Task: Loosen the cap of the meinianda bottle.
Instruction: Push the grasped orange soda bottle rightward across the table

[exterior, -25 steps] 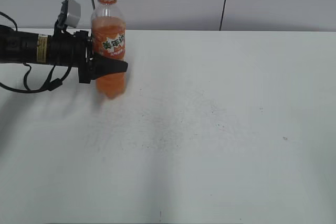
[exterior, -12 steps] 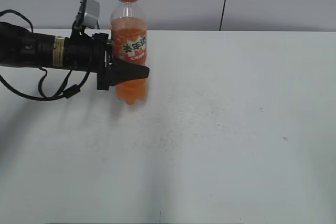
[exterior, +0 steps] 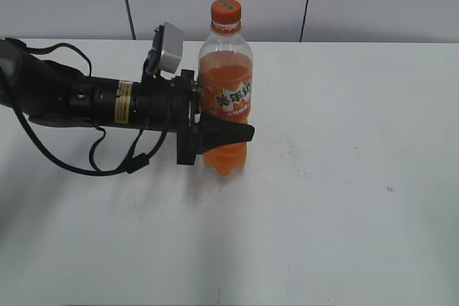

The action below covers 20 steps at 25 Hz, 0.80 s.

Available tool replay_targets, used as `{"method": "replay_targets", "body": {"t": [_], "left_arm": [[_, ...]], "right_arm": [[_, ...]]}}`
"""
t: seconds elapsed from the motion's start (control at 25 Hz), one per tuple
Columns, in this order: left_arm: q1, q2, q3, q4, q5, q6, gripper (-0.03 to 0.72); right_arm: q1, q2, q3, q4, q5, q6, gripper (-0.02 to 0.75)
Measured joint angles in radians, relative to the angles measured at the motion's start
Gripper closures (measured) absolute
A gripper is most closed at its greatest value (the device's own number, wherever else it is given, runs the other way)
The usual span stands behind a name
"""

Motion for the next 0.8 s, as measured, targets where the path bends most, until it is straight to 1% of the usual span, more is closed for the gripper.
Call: {"method": "replay_targets", "body": {"t": [0.2, 0.48, 0.8], "left_arm": [[-0.051, 0.003, 0.052, -0.050, 0.000, 0.084, 0.272], [-0.056, 0.045, 0.052, -0.102, 0.002, 0.132, 0.272], [-0.056, 0.098, 0.052, -0.125, -0.010, 0.151, 0.273]], "right_arm": [[0.000, 0.000, 0.000, 0.000, 0.000, 0.000, 0.231], [0.000, 0.000, 0.000, 0.000, 0.000, 0.000, 0.231], [0.000, 0.000, 0.000, 0.000, 0.000, 0.000, 0.231]]}}
